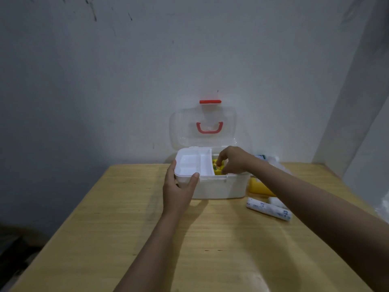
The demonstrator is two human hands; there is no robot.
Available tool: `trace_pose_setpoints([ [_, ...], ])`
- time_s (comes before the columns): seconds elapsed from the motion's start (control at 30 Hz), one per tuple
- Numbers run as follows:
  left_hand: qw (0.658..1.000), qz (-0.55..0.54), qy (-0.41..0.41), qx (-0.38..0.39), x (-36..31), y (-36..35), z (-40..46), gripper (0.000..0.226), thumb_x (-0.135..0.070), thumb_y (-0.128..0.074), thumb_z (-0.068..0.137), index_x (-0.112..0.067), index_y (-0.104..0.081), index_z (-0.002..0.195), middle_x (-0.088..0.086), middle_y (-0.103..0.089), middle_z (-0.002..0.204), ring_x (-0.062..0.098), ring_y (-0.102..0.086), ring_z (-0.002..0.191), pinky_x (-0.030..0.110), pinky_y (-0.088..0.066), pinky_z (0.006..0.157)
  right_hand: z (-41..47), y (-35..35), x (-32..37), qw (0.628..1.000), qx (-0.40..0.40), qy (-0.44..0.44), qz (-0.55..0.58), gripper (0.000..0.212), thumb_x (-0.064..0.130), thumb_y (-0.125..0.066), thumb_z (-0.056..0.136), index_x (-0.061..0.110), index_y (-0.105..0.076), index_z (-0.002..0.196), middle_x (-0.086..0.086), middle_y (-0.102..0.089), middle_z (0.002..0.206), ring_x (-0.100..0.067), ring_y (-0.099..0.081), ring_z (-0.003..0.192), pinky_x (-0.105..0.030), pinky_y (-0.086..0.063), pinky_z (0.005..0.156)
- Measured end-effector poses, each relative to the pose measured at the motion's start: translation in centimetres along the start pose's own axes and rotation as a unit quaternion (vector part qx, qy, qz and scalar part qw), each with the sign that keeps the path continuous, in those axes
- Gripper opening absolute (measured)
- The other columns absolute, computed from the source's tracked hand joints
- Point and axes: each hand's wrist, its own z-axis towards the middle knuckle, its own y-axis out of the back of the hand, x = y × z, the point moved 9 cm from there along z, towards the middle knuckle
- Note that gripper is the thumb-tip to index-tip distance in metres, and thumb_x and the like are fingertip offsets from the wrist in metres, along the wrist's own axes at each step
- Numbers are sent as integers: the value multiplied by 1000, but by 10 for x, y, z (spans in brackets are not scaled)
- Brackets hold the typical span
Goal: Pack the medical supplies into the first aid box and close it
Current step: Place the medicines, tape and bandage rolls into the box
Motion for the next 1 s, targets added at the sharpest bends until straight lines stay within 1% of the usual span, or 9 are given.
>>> trace_pose_setpoints([
  [0.1,1000,-4,-1,1,1,-1,1,75,-36,-72,78,-26,-35,142,-6,-45,139,13,-45,125,41,-51,96,8,-11,2,1000,22,-16,-15,27,14,-70,74,19,-70,100,-2,-64,109,-13,-51,86,-15,-34,56],
  [0.17,1000,-3,-3,1,2,-1,1,75,-36,-72,78,-27,-35,142,-6,-45,140,13,-44,125,42,-51,96,13,-13,-1,999,23,-25,1,29,12,-71,73,18,-69,101,-2,-64,109,-12,-50,85,-15,-30,53],
  [0.27,1000,-4,-4,-1,2,-2,1,75,-37,-72,78,-28,-34,143,-5,-44,140,12,-44,125,39,-52,94,16,-14,-6,999,32,-28,25,33,13,-76,70,19,-68,102,-5,-63,110,-16,-54,89,-17,-39,59],
  [0.33,1000,-8,-6,-1,0,-2,1,74,-34,-72,79,-26,-35,142,-4,-45,140,12,-45,123,37,-52,93,13,-7,-8,999,20,-24,39,40,16,-79,68,18,-67,105,-5,-61,112,-20,-57,99,-24,-48,76],
  [0.4,1000,-12,-4,-3,1,-1,1,74,-34,-73,78,-25,-36,142,-5,-47,139,13,-47,123,40,-51,96,3,15,-9,997,-24,-9,80,43,16,-81,66,16,-67,107,-6,-60,110,-21,-59,101,-31,-49,86],
  [0.53,1000,-19,4,-9,2,0,1,72,-33,-74,77,-24,-39,140,-6,-50,134,13,-50,121,42,-50,98,-32,75,-35,980,-144,9,138,28,15,-79,70,13,-71,97,-8,-70,98,-17,-64,82,-28,-51,78],
  [0.67,1000,-19,-3,-12,-4,1,-1,69,-30,-73,79,-22,-41,139,-11,-50,127,10,-50,117,39,-49,98,-69,90,-106,975,-184,-71,103,23,15,-75,75,9,-70,97,-8,-69,96,-16,-59,82,-27,-44,73],
  [0.83,1000,-13,-7,-14,-11,0,-4,65,-27,-71,81,-22,-40,138,-13,-47,122,8,-49,110,29,-48,88,-106,47,-195,959,-135,-219,123,39,30,-73,76,10,-65,108,-13,-62,120,-25,-59,101,-31,-45,82],
  [1.0,1000,-11,-11,-14,-14,1,-5,65,-24,-71,81,-19,-41,138,-12,-47,122,9,-49,109,27,-46,88,-124,22,-214,915,-156,-245,280,33,32,-69,80,10,-68,104,-11,-61,107,-23,-57,88,-26,-43,57],
])
